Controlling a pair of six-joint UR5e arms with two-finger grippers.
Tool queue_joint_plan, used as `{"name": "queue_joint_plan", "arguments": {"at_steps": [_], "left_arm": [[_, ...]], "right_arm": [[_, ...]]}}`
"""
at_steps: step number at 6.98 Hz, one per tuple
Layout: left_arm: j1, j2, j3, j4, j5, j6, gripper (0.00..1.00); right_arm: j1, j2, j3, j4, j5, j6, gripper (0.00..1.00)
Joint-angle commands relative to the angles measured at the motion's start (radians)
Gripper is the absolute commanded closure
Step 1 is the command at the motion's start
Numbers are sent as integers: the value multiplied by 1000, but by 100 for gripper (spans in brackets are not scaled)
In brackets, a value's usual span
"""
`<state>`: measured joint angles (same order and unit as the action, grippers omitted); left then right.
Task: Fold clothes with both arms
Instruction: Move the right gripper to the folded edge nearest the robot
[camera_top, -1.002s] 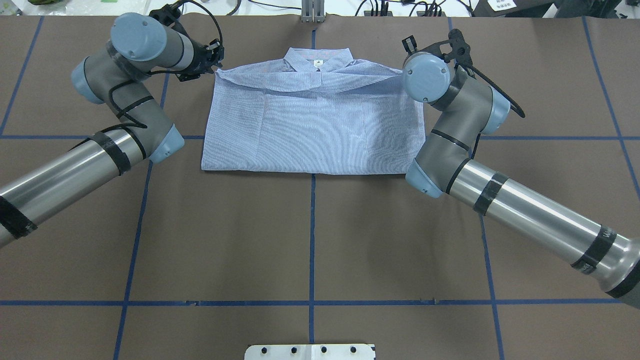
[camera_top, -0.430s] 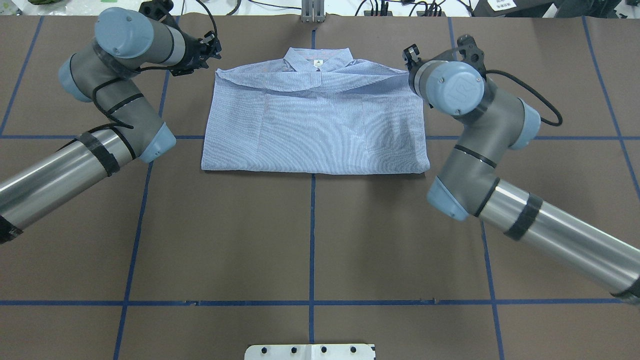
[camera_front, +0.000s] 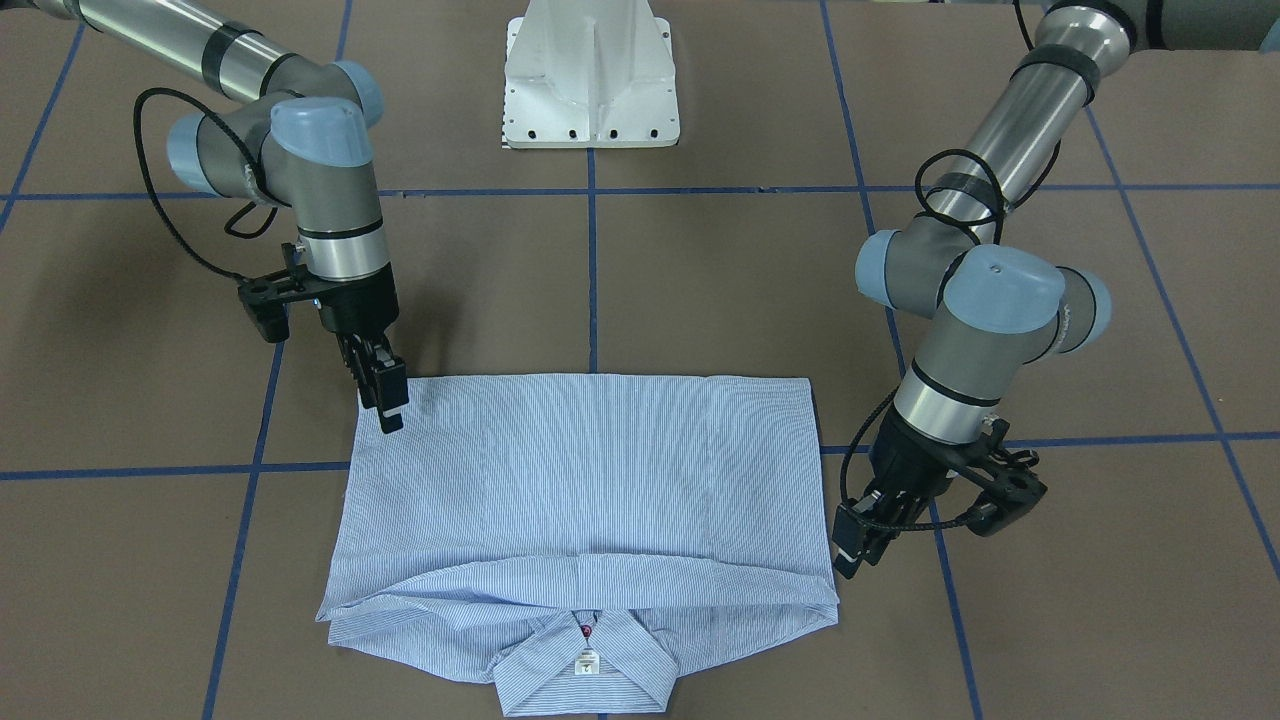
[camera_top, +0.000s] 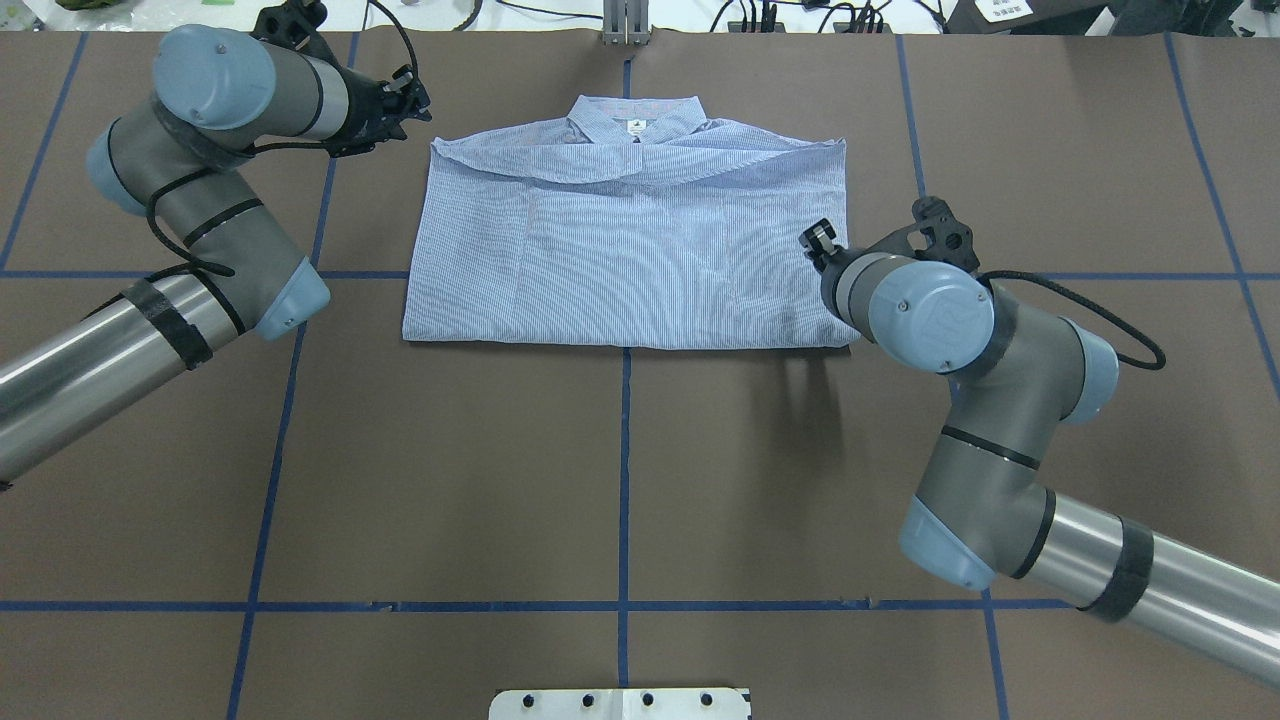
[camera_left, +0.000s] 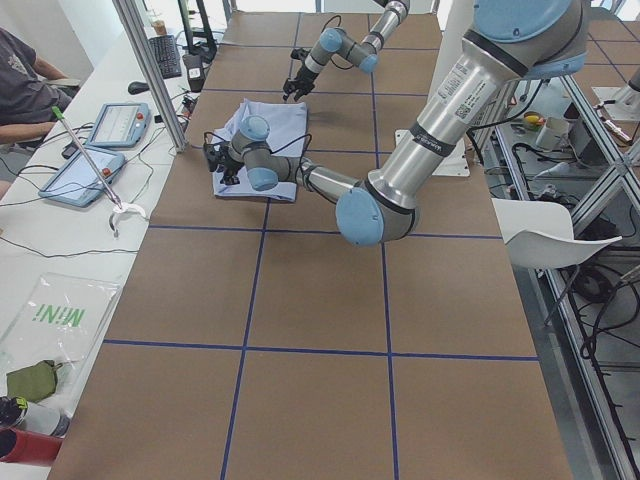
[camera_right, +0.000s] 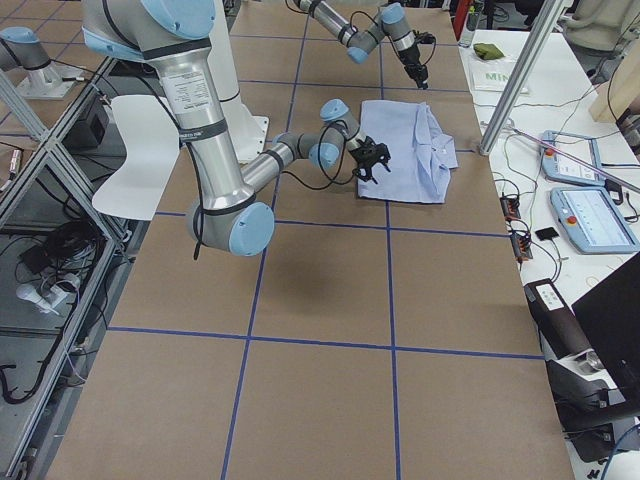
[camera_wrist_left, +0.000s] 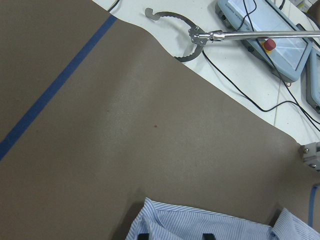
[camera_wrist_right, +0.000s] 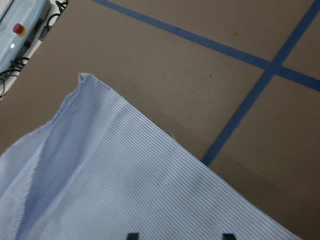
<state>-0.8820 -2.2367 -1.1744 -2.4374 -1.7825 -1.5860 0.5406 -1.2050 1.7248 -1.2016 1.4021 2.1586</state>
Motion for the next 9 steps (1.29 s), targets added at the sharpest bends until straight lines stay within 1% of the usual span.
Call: {"name": "queue_joint_plan", "arguments": {"at_steps": [1,3,5,6,7,8,9], "left_arm": [[0,9,-13,0,1,0,54],[0,8,-13,-2,2,0,54],[0,8,-19,0,2,0,54],[0,9,-19,0,2,1,54],[0,9,-19,0,2,1,54],[0,14,-19,0,2,1,54],[0,14,-19,0,2,0,54]], "right_arm": [[-36,-44,30,-23,18,17,35],[-37,-47,-11,-18,20,24,35],[-34,-42,-16,-18,21,30,37],[-28,-42,-16,-18,20,32,46],[-24,-42,-18,-18,20,35,58],[-24,-41,-22,-18,21,67,97],[-25,-38,-21,-16,21,85,100]]}}
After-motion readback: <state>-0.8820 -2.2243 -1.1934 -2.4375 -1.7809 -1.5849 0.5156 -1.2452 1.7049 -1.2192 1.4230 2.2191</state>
